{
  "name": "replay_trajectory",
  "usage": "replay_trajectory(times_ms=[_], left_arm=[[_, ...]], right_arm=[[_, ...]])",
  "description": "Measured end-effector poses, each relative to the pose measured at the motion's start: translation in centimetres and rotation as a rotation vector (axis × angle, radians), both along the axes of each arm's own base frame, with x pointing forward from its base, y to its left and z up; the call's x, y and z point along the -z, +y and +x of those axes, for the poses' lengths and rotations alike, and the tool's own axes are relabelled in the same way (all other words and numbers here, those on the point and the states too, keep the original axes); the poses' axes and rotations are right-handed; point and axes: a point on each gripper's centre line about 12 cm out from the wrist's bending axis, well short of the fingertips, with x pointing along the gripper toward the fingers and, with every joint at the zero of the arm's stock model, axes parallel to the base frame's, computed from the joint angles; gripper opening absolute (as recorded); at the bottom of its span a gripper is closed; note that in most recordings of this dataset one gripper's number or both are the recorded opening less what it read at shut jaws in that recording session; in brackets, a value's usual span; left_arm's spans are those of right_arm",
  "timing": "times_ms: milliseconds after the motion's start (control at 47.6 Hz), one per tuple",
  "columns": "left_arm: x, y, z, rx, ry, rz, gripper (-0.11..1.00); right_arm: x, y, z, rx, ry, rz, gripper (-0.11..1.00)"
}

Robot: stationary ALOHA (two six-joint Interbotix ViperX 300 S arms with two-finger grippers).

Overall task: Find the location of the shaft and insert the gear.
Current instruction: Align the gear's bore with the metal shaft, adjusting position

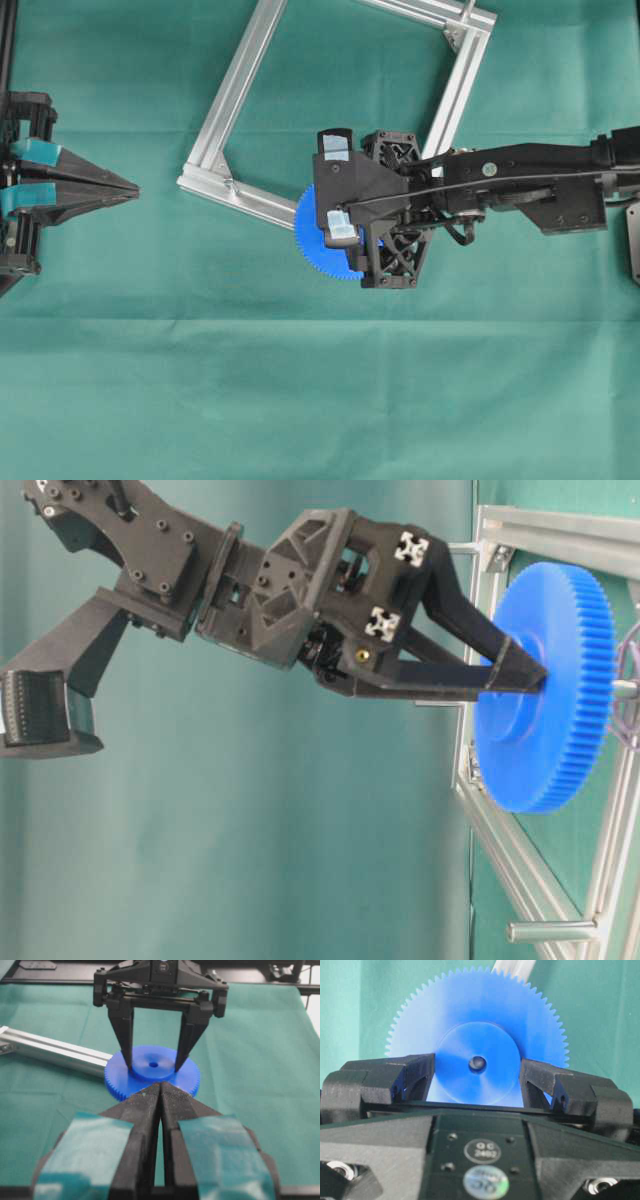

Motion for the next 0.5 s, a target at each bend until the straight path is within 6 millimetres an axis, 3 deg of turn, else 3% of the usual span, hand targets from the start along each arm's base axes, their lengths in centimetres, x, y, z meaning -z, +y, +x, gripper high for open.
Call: replay_trajectory(times_ms=[504], left_arm=[[0.02,-0.03,0.00,0.001,0.002,-0.002,0.01]], right_arm=[[0.37,0.02,0.10,-0.002,0.006,0.000,0.70]])
